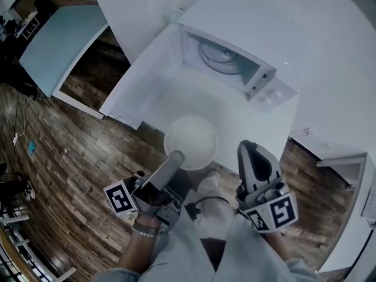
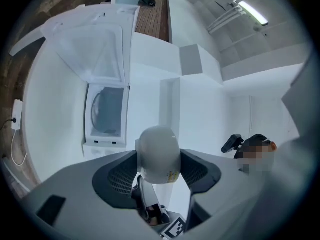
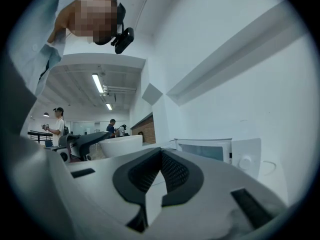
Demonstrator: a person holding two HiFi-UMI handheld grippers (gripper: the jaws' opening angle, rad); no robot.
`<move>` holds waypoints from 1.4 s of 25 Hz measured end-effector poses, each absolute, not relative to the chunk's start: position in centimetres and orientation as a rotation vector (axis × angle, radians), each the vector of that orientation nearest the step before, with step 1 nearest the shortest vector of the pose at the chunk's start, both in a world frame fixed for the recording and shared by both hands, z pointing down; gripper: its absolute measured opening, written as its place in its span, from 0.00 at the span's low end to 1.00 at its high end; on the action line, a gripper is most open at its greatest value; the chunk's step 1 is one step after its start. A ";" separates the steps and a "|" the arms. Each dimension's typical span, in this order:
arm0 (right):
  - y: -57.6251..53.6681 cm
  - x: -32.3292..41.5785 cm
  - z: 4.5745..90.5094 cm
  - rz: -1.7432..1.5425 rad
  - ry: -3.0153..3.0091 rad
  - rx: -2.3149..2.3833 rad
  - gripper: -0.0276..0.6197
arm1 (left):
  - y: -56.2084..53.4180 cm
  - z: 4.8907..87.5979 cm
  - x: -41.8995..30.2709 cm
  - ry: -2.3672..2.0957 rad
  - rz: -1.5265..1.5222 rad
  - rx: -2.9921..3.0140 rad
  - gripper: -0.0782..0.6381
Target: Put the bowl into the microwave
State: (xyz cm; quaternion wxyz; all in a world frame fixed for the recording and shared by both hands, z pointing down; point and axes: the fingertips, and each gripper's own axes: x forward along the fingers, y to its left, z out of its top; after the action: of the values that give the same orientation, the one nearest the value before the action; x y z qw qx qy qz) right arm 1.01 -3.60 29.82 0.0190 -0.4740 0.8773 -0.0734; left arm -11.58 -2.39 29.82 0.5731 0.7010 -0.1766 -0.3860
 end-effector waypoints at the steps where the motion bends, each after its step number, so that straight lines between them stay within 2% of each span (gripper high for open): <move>1: -3.8 1.5 29.8 -0.227 2.716 -1.480 0.05 | -2.7 29.8 -11.0 -0.407 -0.897 1.642 0.46; 16: -8.1 8.0 29.4 -0.209 2.725 -1.407 0.05 | -7.8 29.5 -3.8 -0.437 -0.908 1.635 0.46; 35: -11.1 12.9 30.8 -0.283 2.682 -1.432 0.05 | -13.1 30.4 0.9 -0.458 -0.901 1.627 0.46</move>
State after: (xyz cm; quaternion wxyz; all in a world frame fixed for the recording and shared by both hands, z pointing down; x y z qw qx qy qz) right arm 12.95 -11.11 30.83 0.0442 -0.4685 0.8775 -0.0926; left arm 0.90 -13.06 30.38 0.5756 0.6946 -0.1954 -0.3848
